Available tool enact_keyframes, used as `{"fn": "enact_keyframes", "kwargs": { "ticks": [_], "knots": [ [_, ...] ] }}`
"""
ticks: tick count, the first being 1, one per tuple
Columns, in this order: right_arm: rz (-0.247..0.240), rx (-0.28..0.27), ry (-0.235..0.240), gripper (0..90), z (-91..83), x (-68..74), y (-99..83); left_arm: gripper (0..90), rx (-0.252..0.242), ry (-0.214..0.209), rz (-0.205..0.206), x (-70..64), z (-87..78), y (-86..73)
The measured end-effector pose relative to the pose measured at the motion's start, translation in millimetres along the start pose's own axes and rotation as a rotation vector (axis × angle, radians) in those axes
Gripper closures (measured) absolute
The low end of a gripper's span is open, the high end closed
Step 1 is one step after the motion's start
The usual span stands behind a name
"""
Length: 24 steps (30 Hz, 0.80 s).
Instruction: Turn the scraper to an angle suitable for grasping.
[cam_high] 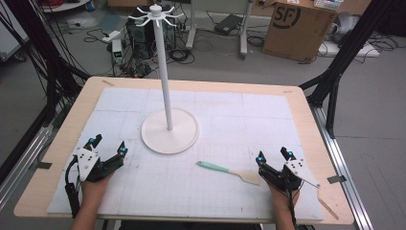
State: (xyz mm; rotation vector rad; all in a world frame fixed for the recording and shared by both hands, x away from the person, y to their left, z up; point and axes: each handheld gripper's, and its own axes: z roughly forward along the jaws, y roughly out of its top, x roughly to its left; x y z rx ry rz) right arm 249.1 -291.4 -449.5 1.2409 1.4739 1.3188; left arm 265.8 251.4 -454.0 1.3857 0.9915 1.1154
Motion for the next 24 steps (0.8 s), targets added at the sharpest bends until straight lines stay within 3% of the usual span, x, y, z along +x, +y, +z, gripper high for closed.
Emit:
{"fn": "enact_keyframes", "kwargs": {
  "ticks": [8, 14, 17, 21, 24],
  "knots": [
    [-0.005, -0.022, -0.017, 15.1, -2.4, 1.5, -1.0, 20.4, 0.003, 0.0, -0.011, 0.8, 0.4, 0.0],
    [-0.047, -0.022, -0.035, 15.5, -1.8, 3.6, -0.9, 20.6, 0.002, 0.001, -0.016, 1.3, 0.8, 0.0],
    [-0.039, -0.015, -0.042, 15.5, -1.4, 3.3, -0.8, 20.4, 0.003, -0.002, -0.011, 0.7, 0.5, 0.0],
    [-0.055, 0.01, -0.035, 15.9, 0.9, 4.4, -0.2, 20.4, 0.004, -0.003, -0.011, 0.9, 0.4, 0.0],
    [-0.069, -0.008, -0.031, 16.3, -1.1, 6.4, -1.1, 20.3, 0.001, -0.002, -0.007, 0.5, 0.1, 0.0]
  ]
}}
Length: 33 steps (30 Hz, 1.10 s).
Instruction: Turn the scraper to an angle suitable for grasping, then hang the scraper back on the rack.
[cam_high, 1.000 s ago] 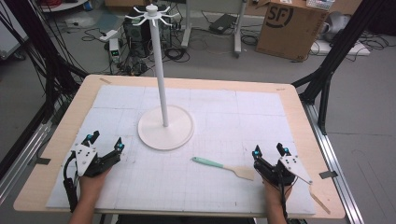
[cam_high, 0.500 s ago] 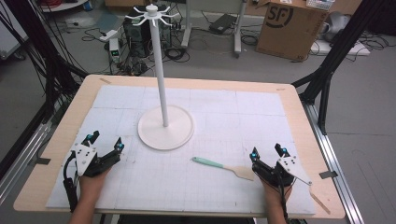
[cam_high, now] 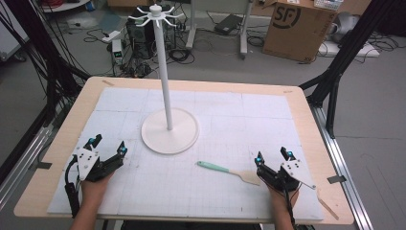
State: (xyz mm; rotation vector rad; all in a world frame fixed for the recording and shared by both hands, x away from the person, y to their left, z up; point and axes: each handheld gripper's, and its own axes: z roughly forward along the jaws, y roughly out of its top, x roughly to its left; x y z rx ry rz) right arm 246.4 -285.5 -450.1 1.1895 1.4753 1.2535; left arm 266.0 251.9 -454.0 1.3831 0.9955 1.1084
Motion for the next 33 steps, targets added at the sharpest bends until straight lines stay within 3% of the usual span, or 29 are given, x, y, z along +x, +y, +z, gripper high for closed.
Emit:
{"fn": "enact_keyframes", "kwargs": {
  "ticks": [7, 18, 27, 33],
  "knots": [
    [0.028, -0.007, -0.003, 16.3, -0.7, -3.3, -0.3, 20.3, -0.004, 0.002, 0.008, -0.9, -0.5, -0.1],
    [0.026, 0.006, 0.001, 16.3, 0.7, -3.1, 0.2, 20.1, -0.007, 0.0, 0.013, -1.5, -0.7, -0.1],
    [0.016, 0.011, 0.026, 16.3, 1.1, -2.7, 0.4, 21.4, 0.009, 0.001, -0.01, 0.9, 1.3, 0.2],
    [0.015, 0.023, 0.05, 16.3, 2.3, -3.5, 0.9, 20.9, 0.006, -0.003, 0.004, 0.0, 0.8, 0.2]
  ]
}}
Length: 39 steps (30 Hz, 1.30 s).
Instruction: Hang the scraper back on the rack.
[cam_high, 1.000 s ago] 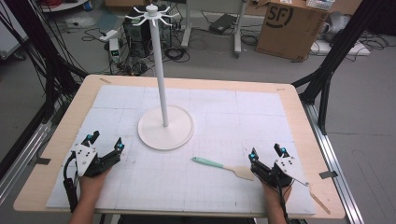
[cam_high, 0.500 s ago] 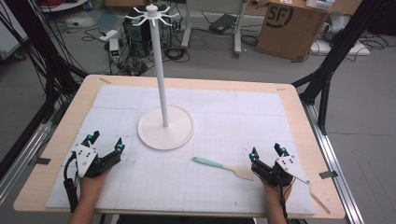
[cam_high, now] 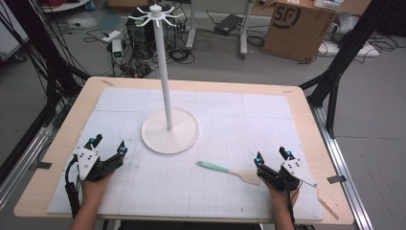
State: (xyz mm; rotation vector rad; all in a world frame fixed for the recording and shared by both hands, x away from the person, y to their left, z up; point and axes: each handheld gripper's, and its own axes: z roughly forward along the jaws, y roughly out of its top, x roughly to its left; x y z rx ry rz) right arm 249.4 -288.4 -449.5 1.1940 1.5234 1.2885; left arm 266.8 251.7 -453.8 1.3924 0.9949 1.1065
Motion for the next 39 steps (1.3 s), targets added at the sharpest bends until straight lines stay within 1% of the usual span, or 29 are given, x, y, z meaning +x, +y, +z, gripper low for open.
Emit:
{"fn": "enact_keyframes", "kwargs": {
  "ticks": [2, 4, 9, 12, 14, 17, 18, 21, 24, 25, 26, 29, 31, 33, 35, 37, 39],
  "knots": [
    [0.004, 0.016, 0.023, 16.9, 1.1, -0.9, 0.5, 20.4, -0.007, -0.002, 0.01, -1.3, -0.8, -0.1],
    [0.0, 0.014, 0.026, 16.9, 1.6, -1.6, 0.6, 20.2, -0.017, -0.003, 0.015, -1.7, -1.8, -0.4],
    [0.008, -0.005, 0.04, 16.9, -0.6, -2.6, -0.1, 20.4, -0.016, 0.001, 0.004, -1.0, -1.4, -0.5],
    [0.009, -0.006, 0.074, 16.9, -0.5, -4.3, 0.1, 20.6, -0.016, 0.003, 0.002, -0.9, -1.2, -0.4],
    [0.028, -0.011, 0.14, 17.1, -0.1, -7.1, 0.5, 20.6, -0.015, 0.002, 0.003, -0.7, -1.2, -0.4],
    [0.022, -0.012, 0.227, 18.8, 1.9, -10.1, 1.2, 20.6, -0.017, 0.001, 0.003, -1.2, -1.1, -0.4],
    [0.012, -0.016, 0.254, 19.6, 2.9, -10.8, 1.6, 20.5, -0.015, -0.001, 0.007, -1.0, -1.3, -0.4],
    [-0.014, -0.021, 0.314, 20.6, 5.5, -10.9, 2.6, 20.5, -0.017, -0.001, 0.007, -1.3, -1.3, -0.4],
    [-0.021, -0.02, 0.372, 21.2, 7.2, -11.6, 3.6, 20.4, -0.016, -0.001, 0.011, -1.4, -1.5, -0.3],
    [-0.027, -0.017, 0.403, 21.2, 7.9, -12.1, 3.9, 20.4, -0.014, -0.001, 0.013, -1.3, -1.6, -0.3],
    [-0.023, -0.01, 0.425, 21.2, 8.3, -12.1, 4.2, 20.4, -0.015, -0.001, 0.013, -1.3, -1.5, -0.3],
    [-0.049, 0.015, 0.495, 22.1, 10.7, -11.8, 5.7, 20.4, -0.015, -0.001, 0.011, -1.4, -1.5, -0.3],
    [-0.058, 0.021, 0.546, 22.8, 11.1, -10.7, 6.7, 20.4, -0.015, -0.001, 0.011, -1.4, -1.5, -0.3],
    [-0.075, 0.02, 0.585, 24.1, 11.3, -8.7, 7.4, 20.5, -0.015, -0.001, 0.011, -1.3, -1.5, -0.3],
    [-0.098, 0.011, 0.605, 24.5, 12.2, -7.0, 7.8, 20.4, -0.015, -0.001, 0.01, -1.4, -1.5, -0.3],
    [-0.107, 0.015, 0.632, 24.6, 14.3, -6.2, 8.0, 20.4, -0.016, -0.001, 0.012, -1.5, -1.4, -0.3],
    [-0.102, 0.019, 0.653, 24.6, 16.6, -6.1, 8.1, 20.4, -0.016, 0.0, 0.013, -1.5, -1.5, -0.3]
  ]
}}
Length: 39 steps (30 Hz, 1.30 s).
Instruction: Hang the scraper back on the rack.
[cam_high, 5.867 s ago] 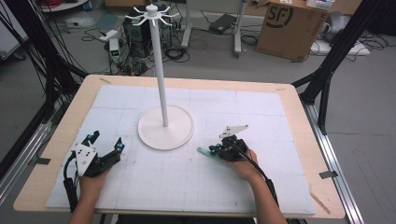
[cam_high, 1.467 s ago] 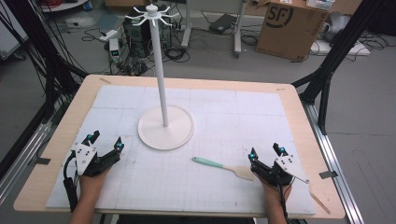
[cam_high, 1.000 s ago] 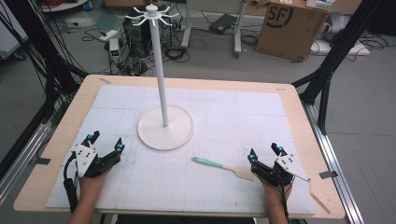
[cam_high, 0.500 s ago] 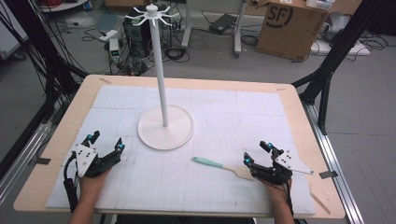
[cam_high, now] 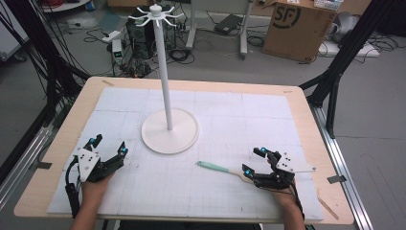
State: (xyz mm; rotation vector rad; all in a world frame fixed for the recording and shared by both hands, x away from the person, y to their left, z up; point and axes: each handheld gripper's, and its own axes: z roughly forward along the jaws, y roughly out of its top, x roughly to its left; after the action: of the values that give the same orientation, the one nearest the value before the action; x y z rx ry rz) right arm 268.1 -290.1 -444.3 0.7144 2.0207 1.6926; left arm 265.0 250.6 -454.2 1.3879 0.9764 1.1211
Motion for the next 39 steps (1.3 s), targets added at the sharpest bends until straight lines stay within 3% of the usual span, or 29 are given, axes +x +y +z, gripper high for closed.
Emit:
{"fn": "enact_keyframes", "kwargs": {
  "ticks": [7, 23, 30, 39],
  "knots": [
    [-0.021, 0.032, 0.07, 24.6, 5.7, 0.8, -1.7, 20.5, 0.0, -0.001, 0.0, 0.0, -0.1, 0.0],
    [-0.052, 0.066, 0.137, 26.4, 9.2, 0.6, -1.6, 20.4, -0.001, -0.001, 0.003, -0.2, -0.2, 0.0],
    [-0.031, 0.105, 0.16, 27.0, 9.4, -1.3, 1.7, 20.4, 0.0, -0.001, 0.003, 0.0, -0.2, 0.0],
    [-0.052, 0.218, 0.195, 28.6, 13.9, -3.7, 20.6, 20.4, -0.002, 0.001, -0.001, -0.2, -0.1, -0.1]
  ]
}}
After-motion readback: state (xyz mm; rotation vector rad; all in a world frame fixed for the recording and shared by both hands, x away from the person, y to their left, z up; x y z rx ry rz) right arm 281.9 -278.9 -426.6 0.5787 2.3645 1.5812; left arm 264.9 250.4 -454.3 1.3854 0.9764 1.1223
